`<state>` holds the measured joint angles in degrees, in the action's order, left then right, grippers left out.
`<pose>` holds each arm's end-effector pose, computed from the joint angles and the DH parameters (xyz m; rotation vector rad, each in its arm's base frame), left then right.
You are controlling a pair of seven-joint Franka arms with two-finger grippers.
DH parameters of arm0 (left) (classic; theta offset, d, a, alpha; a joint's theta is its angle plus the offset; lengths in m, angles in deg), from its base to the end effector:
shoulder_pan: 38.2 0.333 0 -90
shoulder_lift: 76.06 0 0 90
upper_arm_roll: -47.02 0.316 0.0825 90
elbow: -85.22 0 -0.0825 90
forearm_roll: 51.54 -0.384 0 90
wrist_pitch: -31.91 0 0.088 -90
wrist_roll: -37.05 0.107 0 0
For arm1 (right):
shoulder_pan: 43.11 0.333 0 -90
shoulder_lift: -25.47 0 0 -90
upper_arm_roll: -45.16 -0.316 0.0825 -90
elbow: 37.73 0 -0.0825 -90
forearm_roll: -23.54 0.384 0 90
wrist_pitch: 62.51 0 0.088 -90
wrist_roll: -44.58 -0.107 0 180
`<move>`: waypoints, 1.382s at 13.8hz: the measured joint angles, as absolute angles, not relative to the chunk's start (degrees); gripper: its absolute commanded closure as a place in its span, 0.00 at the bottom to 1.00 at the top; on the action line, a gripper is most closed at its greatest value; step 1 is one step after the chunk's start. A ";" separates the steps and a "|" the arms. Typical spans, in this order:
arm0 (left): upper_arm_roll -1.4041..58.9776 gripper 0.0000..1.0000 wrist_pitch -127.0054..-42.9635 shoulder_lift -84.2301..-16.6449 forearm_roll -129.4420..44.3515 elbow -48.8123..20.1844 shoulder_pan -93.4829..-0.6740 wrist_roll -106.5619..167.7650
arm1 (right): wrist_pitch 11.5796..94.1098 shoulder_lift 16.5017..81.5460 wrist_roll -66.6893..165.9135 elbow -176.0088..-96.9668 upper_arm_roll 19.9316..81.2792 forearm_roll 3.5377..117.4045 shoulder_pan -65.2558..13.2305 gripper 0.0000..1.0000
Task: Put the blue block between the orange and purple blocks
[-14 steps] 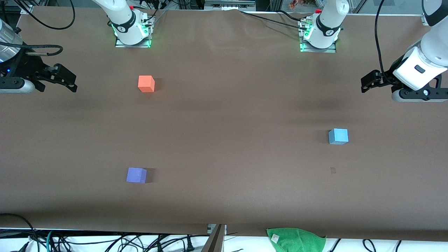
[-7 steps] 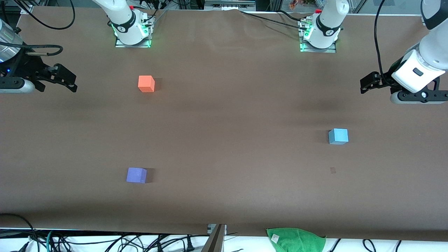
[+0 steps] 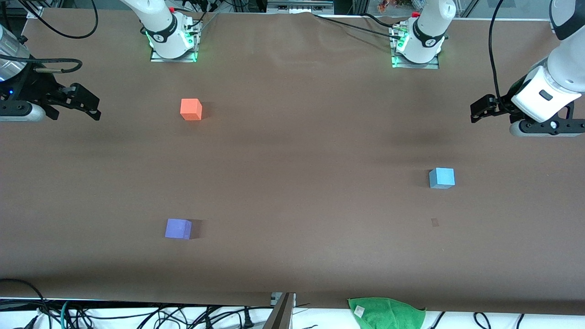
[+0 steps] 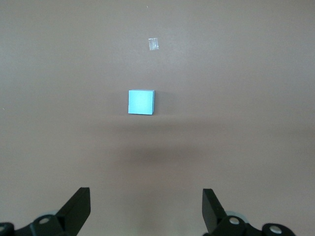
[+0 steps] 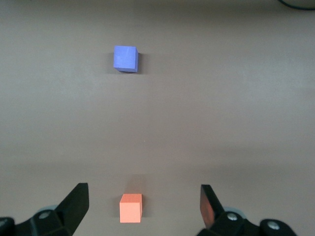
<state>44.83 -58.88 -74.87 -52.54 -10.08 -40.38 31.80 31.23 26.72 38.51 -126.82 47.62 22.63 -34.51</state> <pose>0.5554 -0.0404 0.5706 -3.1129 -0.0221 0.1522 0.5649 0.0594 0.6258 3.1297 0.0029 0.0952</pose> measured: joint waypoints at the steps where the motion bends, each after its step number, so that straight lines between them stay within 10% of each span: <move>1: 44.85 0.00 -58.85 -74.84 -52.54 -10.08 -40.35 31.80 | 31.23 26.72 38.51 -126.82 47.62 22.63 -34.51 0.00; 19: 45.56 0.00 -64.47 -67.46 -52.54 -11.27 -38.85 31.80 | 31.22 26.72 38.51 -126.82 47.62 22.63 -34.51 0.00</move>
<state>45.56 -64.47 -67.46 -52.54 -11.27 -38.85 31.80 31.22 26.72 38.51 -126.82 47.62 22.63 -34.51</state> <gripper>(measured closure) 0.000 0.000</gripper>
